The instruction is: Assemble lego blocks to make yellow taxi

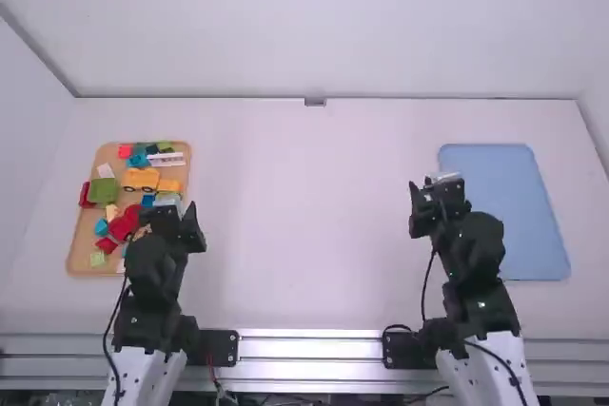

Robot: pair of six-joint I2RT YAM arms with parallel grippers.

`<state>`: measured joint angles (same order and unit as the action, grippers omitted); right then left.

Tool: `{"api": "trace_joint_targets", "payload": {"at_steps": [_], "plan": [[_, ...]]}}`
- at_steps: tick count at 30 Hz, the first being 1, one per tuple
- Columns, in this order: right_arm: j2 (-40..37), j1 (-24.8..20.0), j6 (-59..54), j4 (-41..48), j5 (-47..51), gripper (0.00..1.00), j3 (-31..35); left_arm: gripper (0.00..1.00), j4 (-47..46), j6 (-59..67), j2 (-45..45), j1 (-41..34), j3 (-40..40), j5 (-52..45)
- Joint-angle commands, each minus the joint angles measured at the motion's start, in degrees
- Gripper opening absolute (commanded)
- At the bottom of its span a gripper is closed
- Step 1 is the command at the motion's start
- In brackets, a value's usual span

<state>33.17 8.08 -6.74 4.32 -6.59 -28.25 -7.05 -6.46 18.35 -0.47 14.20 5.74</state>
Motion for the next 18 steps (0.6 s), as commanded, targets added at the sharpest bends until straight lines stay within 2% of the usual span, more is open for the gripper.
{"api": "trace_joint_targets", "payload": {"at_steps": [1,10,14,15,18], "plan": [[4.6,1.5,-2.1,0.2,-1.7,0.34,-5.9,0.34,-1.2,-2.7,2.3,-0.2,4.0,2.5],[22.3,6.5,-7.9,2.2,-5.8,0.50,-21.9,0.50,-6.7,-6.6,9.0,-0.4,13.0,5.3],[33.8,9.5,-9.7,3.7,-8.6,0.60,-32.2,0.60,-9.9,-9.9,12.3,-0.5,18.7,7.4],[34.3,9.7,-9.9,3.8,-8.8,0.61,-32.7,0.61,-10.1,-10.1,12.4,-0.5,19.0,7.6],[40.5,11.3,-13.2,5.6,-14.1,0.66,-38.3,0.66,-11.7,-12.0,14.0,-0.6,22.0,9.0]]}}
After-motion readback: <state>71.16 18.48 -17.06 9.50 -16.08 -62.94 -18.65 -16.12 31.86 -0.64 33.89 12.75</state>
